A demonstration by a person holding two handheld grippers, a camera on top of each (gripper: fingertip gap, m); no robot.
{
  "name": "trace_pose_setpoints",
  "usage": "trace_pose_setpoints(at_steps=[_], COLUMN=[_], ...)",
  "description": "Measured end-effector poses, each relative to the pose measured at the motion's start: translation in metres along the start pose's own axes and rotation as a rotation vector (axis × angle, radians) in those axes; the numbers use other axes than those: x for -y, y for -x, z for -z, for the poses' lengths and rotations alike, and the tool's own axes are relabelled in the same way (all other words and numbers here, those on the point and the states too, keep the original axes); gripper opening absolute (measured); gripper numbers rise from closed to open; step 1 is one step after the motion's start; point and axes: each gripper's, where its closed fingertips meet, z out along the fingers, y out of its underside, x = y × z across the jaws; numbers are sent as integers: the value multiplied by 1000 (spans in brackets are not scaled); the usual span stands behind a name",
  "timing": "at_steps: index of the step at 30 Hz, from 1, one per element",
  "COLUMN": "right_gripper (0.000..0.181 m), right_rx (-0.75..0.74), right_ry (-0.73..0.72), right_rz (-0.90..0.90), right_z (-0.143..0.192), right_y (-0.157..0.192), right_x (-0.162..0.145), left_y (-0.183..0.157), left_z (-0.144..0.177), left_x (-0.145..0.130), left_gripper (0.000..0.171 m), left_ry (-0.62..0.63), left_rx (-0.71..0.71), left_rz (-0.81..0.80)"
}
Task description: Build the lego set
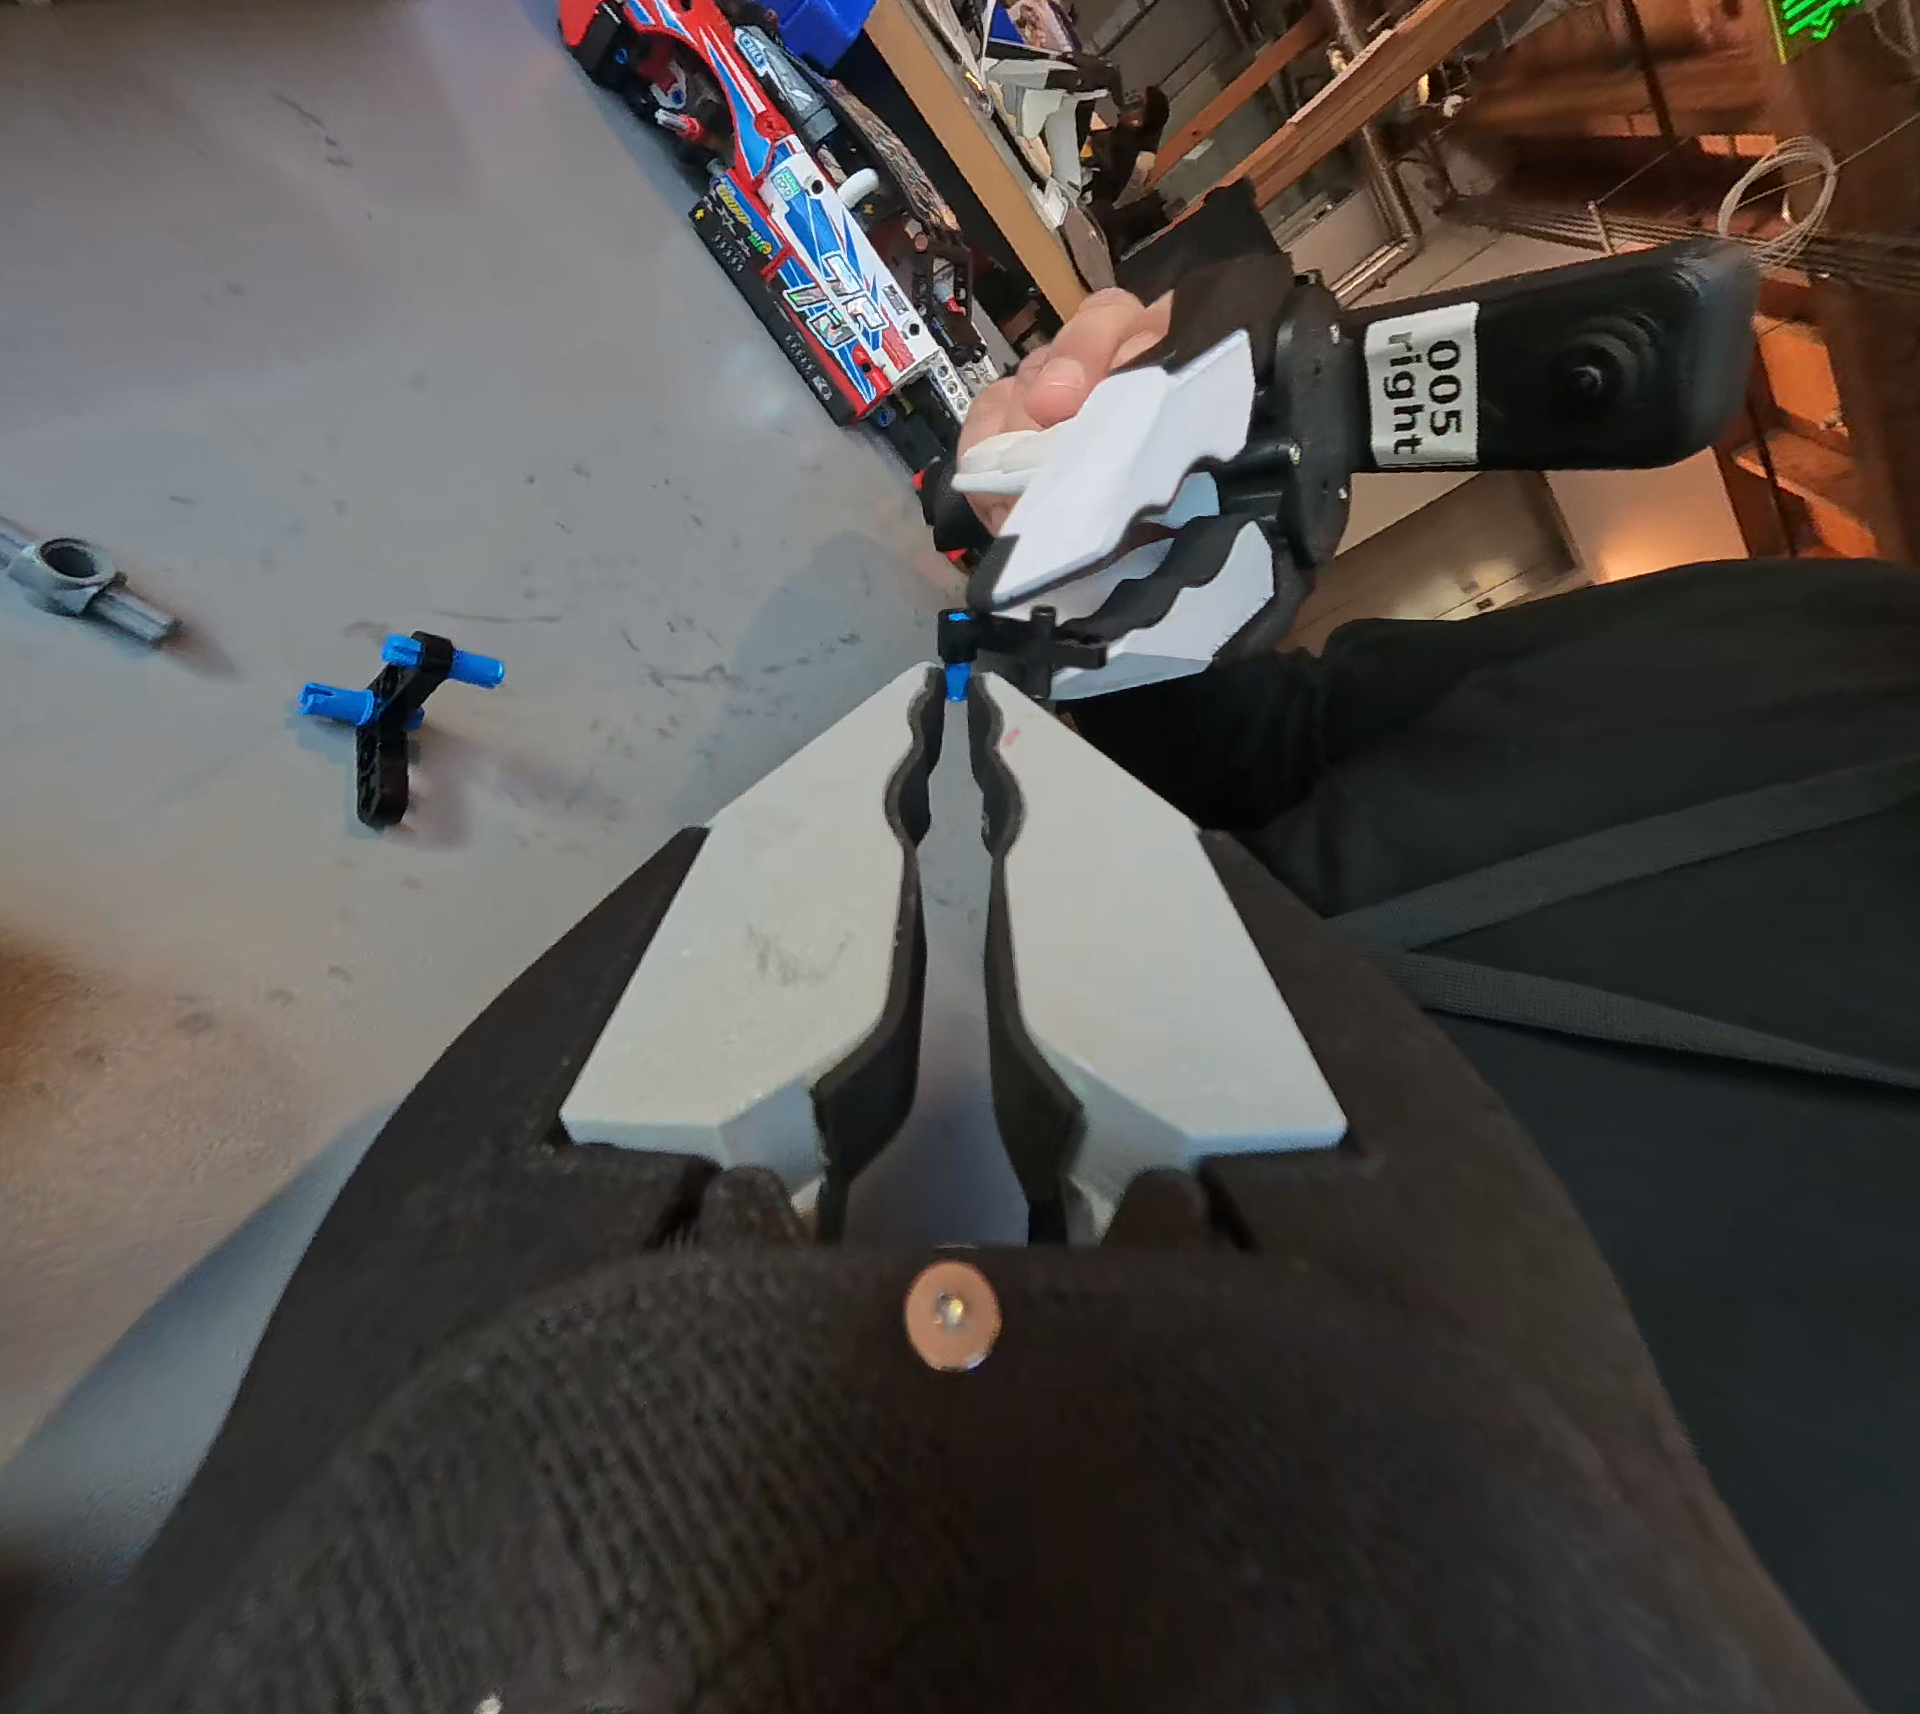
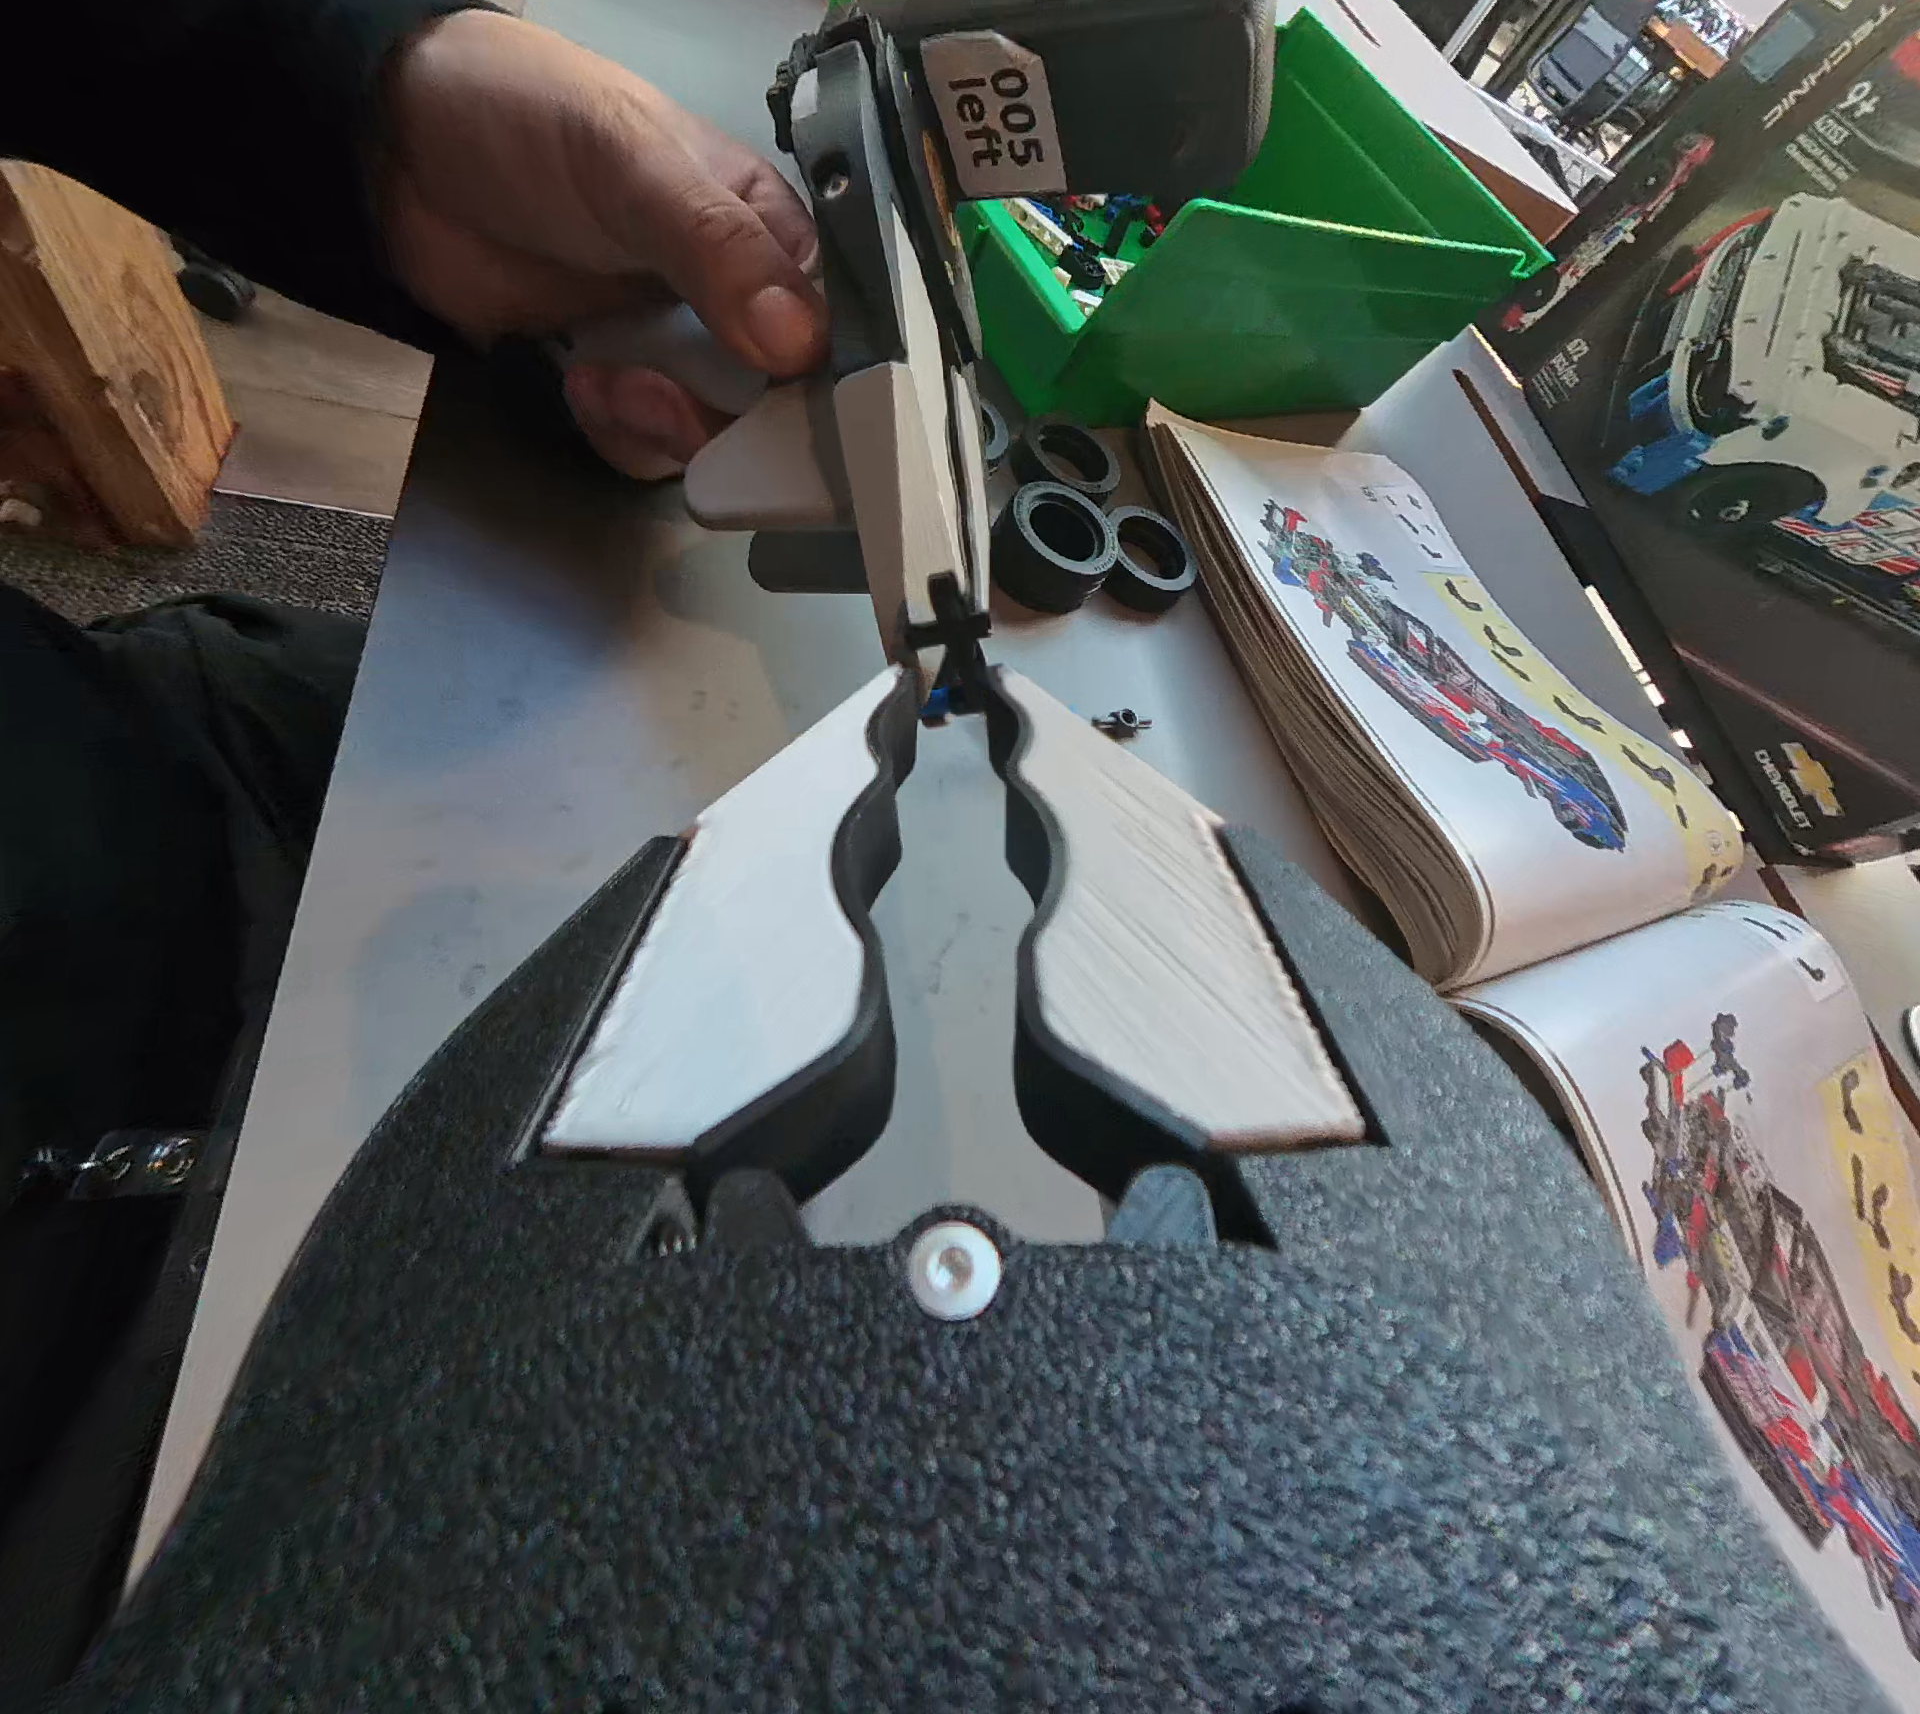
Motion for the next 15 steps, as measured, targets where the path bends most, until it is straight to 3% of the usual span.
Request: trace_pose_setpoints(at_steps=[15], right_gripper=[18], right_rx=[110], right_ry=[-13], right_rz=[-52], right_z=[-1], right_y=[5], right_x=[0], left_y=[-2], left_z=[-4], left_x=[-2], left_gripper=[2], left_ry=[-9], left_rx=[-30], left_rz=[33])
